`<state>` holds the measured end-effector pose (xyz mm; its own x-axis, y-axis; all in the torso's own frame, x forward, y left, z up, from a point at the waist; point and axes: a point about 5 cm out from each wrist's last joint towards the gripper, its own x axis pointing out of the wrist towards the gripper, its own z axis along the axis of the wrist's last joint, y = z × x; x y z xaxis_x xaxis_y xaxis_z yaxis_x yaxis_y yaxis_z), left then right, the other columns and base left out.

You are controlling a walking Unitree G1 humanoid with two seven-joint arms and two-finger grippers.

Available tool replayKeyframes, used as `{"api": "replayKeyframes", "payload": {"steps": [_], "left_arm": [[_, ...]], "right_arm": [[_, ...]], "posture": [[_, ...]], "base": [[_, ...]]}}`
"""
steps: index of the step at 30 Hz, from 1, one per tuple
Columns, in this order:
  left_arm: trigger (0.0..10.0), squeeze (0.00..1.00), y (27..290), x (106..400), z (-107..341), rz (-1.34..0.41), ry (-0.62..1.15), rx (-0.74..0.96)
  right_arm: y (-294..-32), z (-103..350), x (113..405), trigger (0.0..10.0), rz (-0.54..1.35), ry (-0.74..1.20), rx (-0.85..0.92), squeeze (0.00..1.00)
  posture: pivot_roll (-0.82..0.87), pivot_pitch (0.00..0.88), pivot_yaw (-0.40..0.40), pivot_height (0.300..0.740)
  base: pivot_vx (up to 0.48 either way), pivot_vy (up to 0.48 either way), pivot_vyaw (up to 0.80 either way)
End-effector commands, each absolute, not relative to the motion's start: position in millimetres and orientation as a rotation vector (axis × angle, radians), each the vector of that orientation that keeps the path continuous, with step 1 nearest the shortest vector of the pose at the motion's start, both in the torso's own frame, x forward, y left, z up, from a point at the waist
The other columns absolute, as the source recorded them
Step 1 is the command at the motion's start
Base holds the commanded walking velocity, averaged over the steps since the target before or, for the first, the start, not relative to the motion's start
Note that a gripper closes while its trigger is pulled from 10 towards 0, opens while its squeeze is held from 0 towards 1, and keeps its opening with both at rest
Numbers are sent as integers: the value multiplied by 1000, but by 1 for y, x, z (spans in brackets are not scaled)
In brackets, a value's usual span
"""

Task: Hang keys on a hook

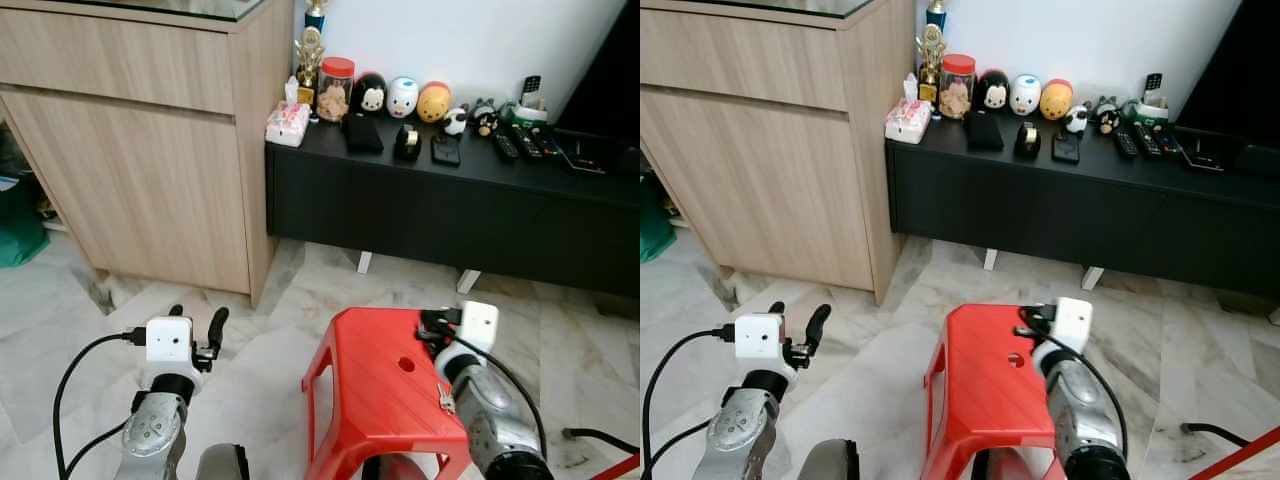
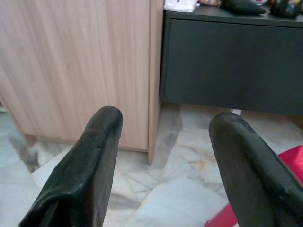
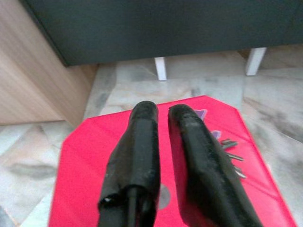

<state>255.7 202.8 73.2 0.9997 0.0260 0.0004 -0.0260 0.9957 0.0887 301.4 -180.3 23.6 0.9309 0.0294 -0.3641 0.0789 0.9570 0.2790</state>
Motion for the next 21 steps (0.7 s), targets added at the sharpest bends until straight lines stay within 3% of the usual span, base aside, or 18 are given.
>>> {"api": "replayKeyframes", "payload": {"steps": [1,10,14,15,16,17,18,21], "left_arm": [[10000,0,199,254,70,3,15,92],[10000,0,198,254,70,-4,16,88],[10000,0,198,253,69,-4,17,90],[10000,0,199,253,69,-1,16,97],[10000,0,199,253,69,1,16,102],[10000,0,199,252,69,3,15,106],[10000,0,199,252,70,5,14,107],[10000,0,197,253,70,0,10,108]], "right_arm": [[-186,24,304,10000,-49,395,279,1000],[-205,16,305,10000,-157,473,293,1000],[-201,22,311,10000,-96,435,307,1000],[-193,26,314,10000,-30,396,314,941],[-189,28,316,10000,2,378,315,384],[-185,29,316,10000,27,371,309,384],[-182,28,315,10000,40,371,305,0],[-179,19,309,10000,18,404,316,0]], "posture": [[125,0,-130,613],[134,0,-128,613],[133,0,-129,613],[131,0,-130,613],[131,0,-130,613],[130,0,-130,613],[129,0,-130,613],[133,0,-130,613]], "base": [[0,0,0],[0,0,0],[0,0,0],[0,0,0],[0,0,0],[0,0,0],[0,0,0],[0,-226,0]]}}
